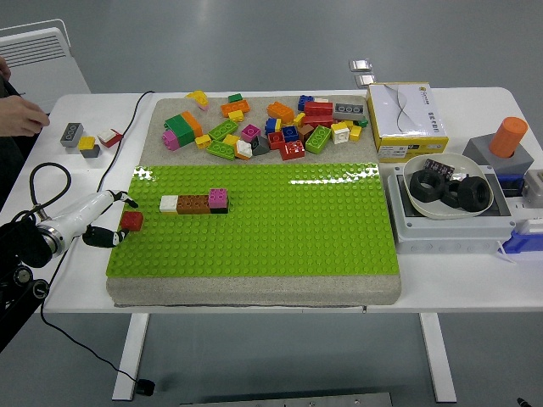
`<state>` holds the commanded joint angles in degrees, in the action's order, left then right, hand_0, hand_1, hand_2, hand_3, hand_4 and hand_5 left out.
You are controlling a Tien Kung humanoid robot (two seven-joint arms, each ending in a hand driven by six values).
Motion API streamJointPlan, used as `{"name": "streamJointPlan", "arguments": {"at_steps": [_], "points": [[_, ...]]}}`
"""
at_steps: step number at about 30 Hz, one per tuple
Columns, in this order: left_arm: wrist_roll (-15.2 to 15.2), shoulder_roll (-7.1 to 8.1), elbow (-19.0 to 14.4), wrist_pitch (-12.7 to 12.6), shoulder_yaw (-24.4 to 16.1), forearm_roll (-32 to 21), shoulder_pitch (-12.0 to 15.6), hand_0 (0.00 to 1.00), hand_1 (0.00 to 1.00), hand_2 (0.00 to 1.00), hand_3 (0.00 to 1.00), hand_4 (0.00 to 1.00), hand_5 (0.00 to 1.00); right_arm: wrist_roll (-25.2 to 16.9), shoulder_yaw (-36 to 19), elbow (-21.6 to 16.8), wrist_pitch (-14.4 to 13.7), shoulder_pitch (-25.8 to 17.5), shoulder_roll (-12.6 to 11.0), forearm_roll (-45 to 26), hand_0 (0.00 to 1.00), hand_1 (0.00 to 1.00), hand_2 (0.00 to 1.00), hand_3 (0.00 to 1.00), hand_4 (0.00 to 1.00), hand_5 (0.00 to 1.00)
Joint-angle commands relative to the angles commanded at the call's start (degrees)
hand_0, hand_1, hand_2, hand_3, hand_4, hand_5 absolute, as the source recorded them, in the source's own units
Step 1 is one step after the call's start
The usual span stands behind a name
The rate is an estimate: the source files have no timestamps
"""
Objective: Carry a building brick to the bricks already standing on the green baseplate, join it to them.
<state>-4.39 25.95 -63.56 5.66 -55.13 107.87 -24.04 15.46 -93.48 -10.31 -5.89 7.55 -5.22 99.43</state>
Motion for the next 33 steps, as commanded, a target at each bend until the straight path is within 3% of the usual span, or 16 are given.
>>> {"name": "streamJointPlan", "arguments": {"at_steps": [1,6,7,22,28,33], "points": [[0.0,-0.06,0.0,0.0,0.0,0.0,0.0,0.962,0.965,0.953,0.597,0.567,0.002,0.0,0.0,0.0,0.0,0.0,0.0,0.1,0.521,0.565,0.756,0.843,0.935,0.998],[0.0,-0.25,0.2,-0.2,-0.1,0.0,0.0,0.962,0.965,0.953,0.597,0.567,0.002,0.0,-0.4,0.0,0.0,0.1,0.0,0.3,0.521,0.565,0.756,0.843,0.935,0.998],[0.0,-0.29,0.3,-0.3,-0.2,0.1,0.0,0.961,0.960,0.943,0.521,0.592,0.002,0.0,-0.4,0.0,0.0,0.1,0.0,0.4,0.521,0.564,0.756,0.844,0.935,0.998],[0.9,-0.63,0.2,-1.5,-0.5,-0.4,0.5,0.961,0.953,0.927,0.498,0.611,0.002,0.1,-0.7,0.0,0.1,0.1,-0.1,0.8,0.521,0.566,0.755,0.842,0.936,0.998],[0.8,-0.03,-0.9,-1.0,-0.9,-2.3,-0.5,0.960,0.953,0.929,0.495,0.614,0.002,0.1,-0.8,0.0,0.1,0.1,-0.2,0.9,0.521,0.567,0.755,0.842,0.936,0.998],[0.3,-0.59,-1.0,-0.1,-1.6,-4.0,-1.4,0.959,0.953,0.929,0.490,0.622,0.002,0.1,-1.0,0.0,0.1,0.1,-0.3,0.9,0.521,0.569,0.754,0.840,0.936,0.998]]}}
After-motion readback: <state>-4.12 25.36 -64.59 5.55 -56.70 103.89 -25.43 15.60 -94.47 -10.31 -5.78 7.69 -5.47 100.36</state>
